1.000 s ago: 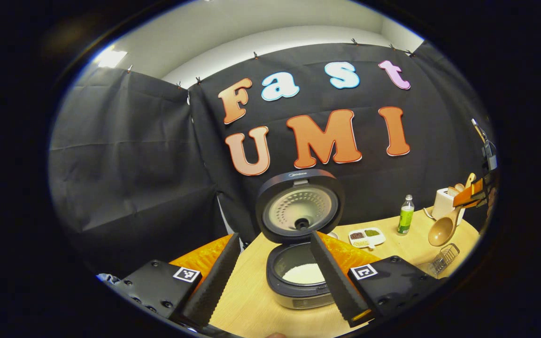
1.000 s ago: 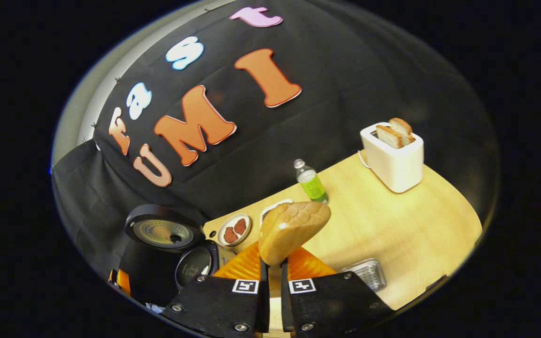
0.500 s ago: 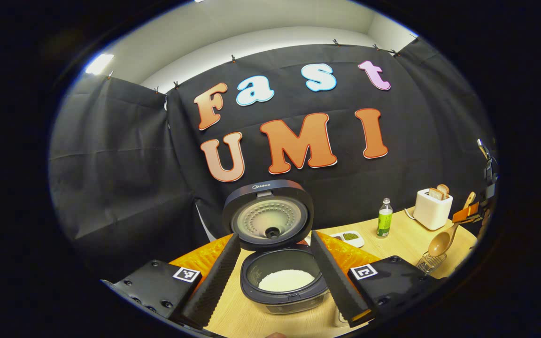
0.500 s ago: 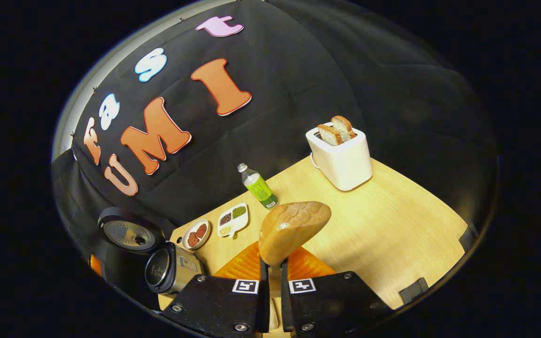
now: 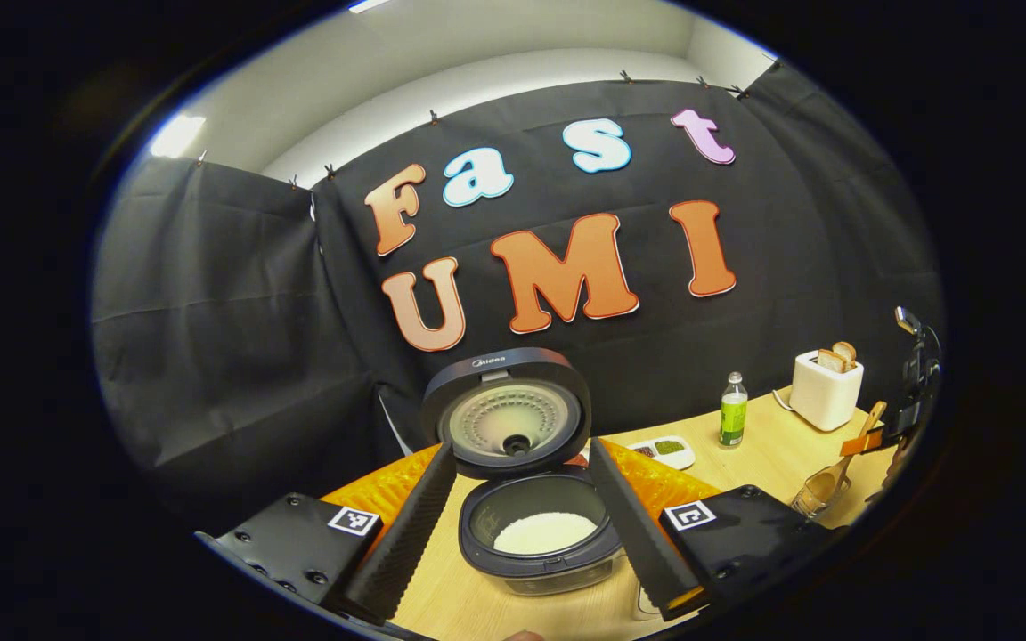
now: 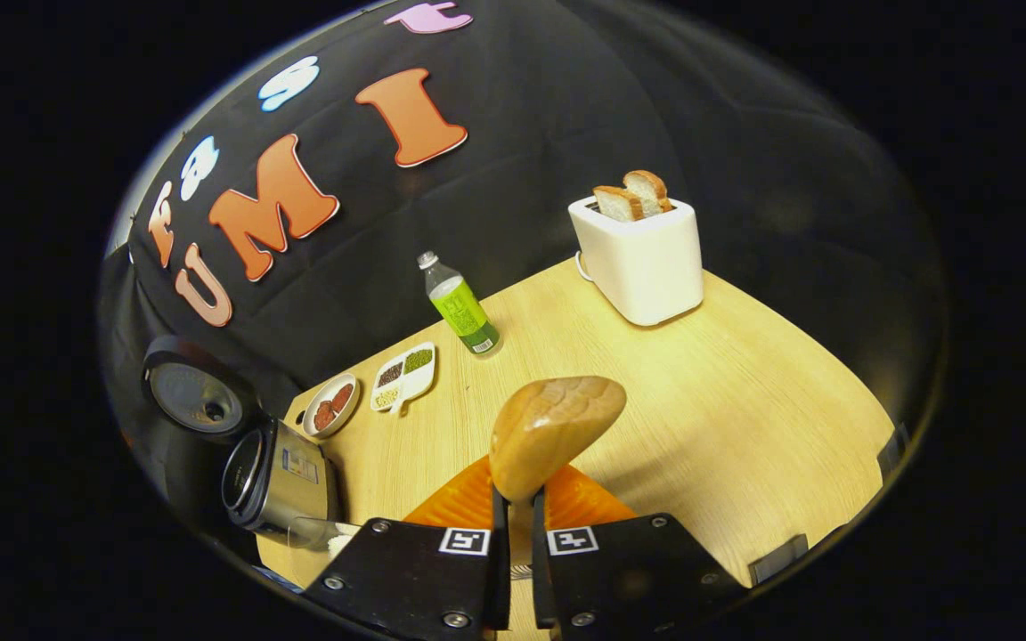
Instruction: Close the left gripper, press the button to open the rice cooker; take a wooden spoon from the chopstick holder with the right hand, scoop a spoonful of rice and pour it into the rice cooker, then put the wooden spoon back into the chopstick holder.
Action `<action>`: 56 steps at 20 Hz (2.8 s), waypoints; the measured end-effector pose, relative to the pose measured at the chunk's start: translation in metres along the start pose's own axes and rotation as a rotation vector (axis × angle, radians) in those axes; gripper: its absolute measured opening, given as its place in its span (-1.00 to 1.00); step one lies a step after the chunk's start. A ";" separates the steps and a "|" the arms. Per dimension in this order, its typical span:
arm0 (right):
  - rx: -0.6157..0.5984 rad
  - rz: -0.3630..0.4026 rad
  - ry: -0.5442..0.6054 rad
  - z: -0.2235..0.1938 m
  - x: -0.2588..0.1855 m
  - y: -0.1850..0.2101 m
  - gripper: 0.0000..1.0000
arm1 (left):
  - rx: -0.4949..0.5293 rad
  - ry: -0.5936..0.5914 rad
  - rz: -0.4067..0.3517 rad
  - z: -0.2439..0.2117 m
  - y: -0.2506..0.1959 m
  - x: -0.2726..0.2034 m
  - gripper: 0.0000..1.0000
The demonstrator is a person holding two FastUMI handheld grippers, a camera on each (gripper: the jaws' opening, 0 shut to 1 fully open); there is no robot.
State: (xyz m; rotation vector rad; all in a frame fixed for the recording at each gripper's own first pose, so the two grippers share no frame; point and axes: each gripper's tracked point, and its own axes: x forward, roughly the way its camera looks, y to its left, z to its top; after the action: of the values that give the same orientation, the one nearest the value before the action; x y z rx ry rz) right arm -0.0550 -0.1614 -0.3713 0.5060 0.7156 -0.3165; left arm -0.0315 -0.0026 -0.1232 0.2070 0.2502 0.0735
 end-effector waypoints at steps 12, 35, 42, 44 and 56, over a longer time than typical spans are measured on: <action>-0.023 -0.088 -0.041 0.047 -0.041 -0.011 0.41 | -0.050 -0.012 -0.031 0.004 -0.007 0.021 1.00; -0.324 0.006 -0.424 0.177 -0.154 0.090 0.47 | -0.281 0.362 0.005 0.024 0.040 0.258 1.00; -0.360 0.111 -0.396 0.168 -0.139 0.124 0.48 | -0.257 0.719 -0.068 -0.051 0.015 0.184 0.96; -0.377 0.130 -0.394 0.167 -0.135 0.132 0.48 | -0.242 0.826 -0.087 -0.079 0.007 0.163 0.97; -0.414 0.120 -0.376 0.151 -0.132 0.123 0.47 | -0.241 1.285 -0.113 -0.177 -0.019 0.120 1.00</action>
State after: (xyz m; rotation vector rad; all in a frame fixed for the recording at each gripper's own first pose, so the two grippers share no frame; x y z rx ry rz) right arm -0.0130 -0.1270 -0.1421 0.0884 0.3669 -0.1380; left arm 0.0405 0.0253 -0.3235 -0.1262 1.5226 0.1163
